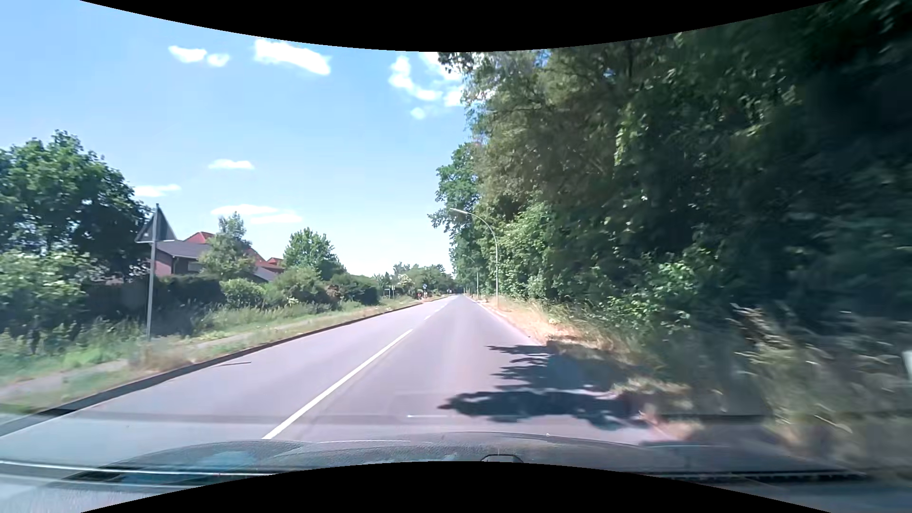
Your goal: Follow the waypoints while adhering to traffic rules and regulations
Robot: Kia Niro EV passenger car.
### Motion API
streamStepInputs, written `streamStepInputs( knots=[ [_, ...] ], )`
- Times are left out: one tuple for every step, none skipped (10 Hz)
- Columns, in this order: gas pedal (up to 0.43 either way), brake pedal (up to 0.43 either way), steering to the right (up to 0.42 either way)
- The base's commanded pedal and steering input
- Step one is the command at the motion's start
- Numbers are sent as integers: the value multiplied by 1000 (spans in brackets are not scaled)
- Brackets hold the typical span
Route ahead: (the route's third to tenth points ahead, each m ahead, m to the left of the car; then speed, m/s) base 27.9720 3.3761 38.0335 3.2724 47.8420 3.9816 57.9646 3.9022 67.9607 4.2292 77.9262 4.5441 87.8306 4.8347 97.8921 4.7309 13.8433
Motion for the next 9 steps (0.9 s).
streamStepInputs(
  knots=[
    [228,0,-1],
    [228,0,-1],
    [228,0,-1],
    [228,0,-4],
    [228,0,-7],
    [228,0,-8],
    [228,0,-5],
    [220,0,-2],
    [220,0,-1]
  ],
)
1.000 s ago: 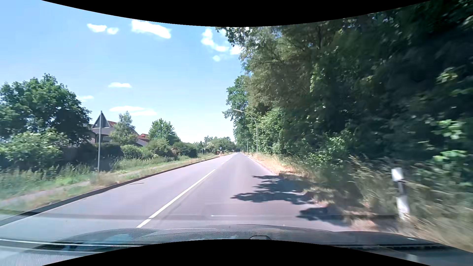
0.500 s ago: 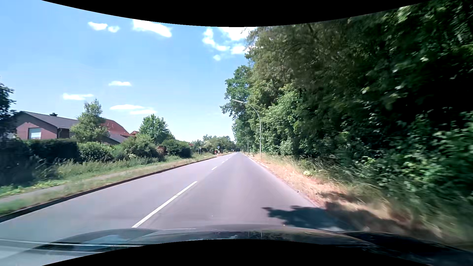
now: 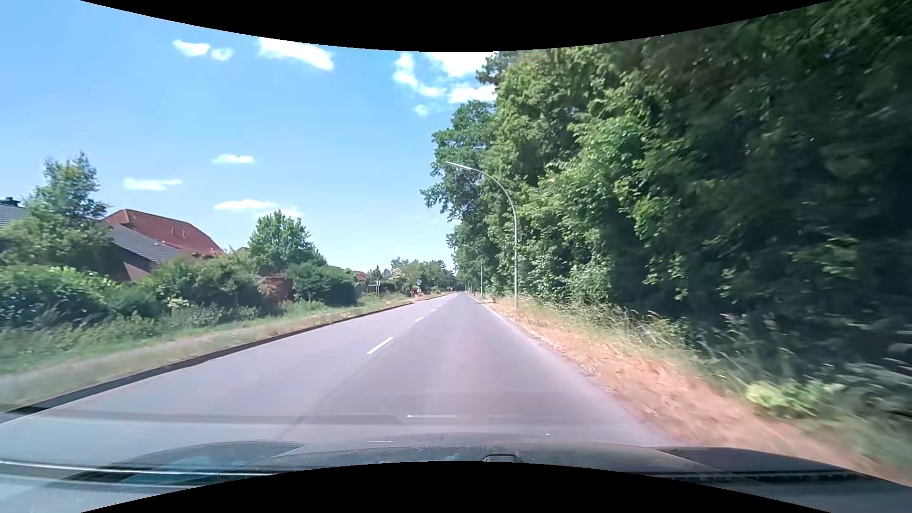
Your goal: Follow the waypoints while adhering to traffic rules and regulations
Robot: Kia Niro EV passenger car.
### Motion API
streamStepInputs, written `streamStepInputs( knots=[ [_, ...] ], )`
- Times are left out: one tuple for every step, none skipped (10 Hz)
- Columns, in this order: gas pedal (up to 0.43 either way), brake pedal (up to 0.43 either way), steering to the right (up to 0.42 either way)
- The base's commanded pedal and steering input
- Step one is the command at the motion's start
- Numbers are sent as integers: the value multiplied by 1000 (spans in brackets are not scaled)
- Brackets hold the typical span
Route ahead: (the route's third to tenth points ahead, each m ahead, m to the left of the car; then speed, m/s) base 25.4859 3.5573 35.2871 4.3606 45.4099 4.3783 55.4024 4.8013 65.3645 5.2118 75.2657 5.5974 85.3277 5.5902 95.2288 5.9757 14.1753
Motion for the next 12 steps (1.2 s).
streamStepInputs(
  knots=[
    [220,0,-1],
    [220,0,-2],
    [220,0,-2],
    [220,0,-2],
    [220,0,-3],
    [209,0,-3],
    [209,0,-5],
    [209,0,-6],
    [197,0,-5],
    [197,0,-3],
    [197,0,-3],
    [197,0,-3]
  ],
)
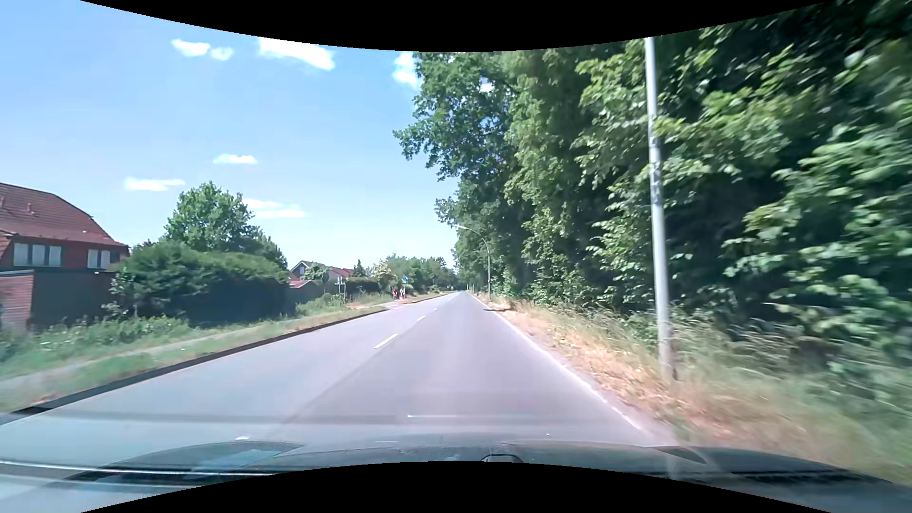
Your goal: Follow the waypoints while adhering to traffic rules and regulations
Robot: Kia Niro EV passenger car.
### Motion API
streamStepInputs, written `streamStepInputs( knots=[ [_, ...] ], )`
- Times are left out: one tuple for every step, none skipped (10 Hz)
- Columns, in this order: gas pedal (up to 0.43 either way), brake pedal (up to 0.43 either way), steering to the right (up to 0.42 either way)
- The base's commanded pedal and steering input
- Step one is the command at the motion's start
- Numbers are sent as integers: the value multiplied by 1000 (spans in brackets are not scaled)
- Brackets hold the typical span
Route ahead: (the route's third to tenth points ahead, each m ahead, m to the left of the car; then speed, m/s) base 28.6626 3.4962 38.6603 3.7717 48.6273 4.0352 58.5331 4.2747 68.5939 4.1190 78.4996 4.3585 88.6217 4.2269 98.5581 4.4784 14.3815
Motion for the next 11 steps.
streamStepInputs(
  knots=[
    [197,0,-3],
    [197,0,-3],
    [197,0,-3],
    [197,0,-3],
    [189,0,-2],
    [177,0,-2],
    [177,0,-2],
    [169,0,-2],
    [157,0,-2],
    [157,0,-2],
    [157,0,-2]
  ],
)
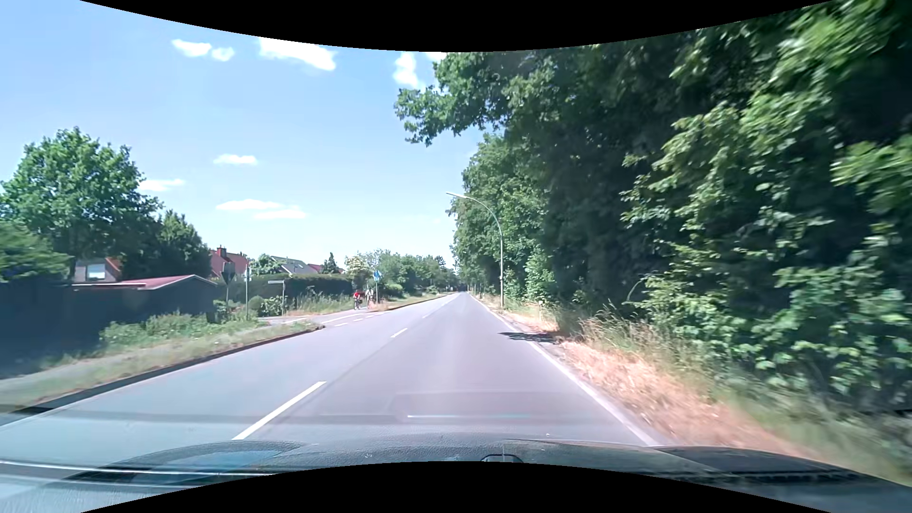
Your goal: Follow the waypoints while adhering to traffic rules and regulations
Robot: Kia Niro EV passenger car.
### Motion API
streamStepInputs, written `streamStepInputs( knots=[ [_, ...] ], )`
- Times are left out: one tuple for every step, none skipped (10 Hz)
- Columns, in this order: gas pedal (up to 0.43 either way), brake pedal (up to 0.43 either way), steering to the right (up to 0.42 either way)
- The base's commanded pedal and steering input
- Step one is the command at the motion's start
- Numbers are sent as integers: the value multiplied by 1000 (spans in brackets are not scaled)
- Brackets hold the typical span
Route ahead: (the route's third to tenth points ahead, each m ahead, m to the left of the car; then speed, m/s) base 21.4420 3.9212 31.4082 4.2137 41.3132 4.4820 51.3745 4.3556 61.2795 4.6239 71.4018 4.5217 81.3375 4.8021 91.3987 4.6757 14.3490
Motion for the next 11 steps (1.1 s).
streamStepInputs(
  knots=[
    [157,0,-2],
    [157,0,-2],
    [157,0,-2],
    [157,0,-2],
    [157,0,-2],
    [157,0,-2],
    [157,0,-2],
    [157,0,-2],
    [157,0,-2],
    [157,0,-2],
    [157,0,-2]
  ],
)
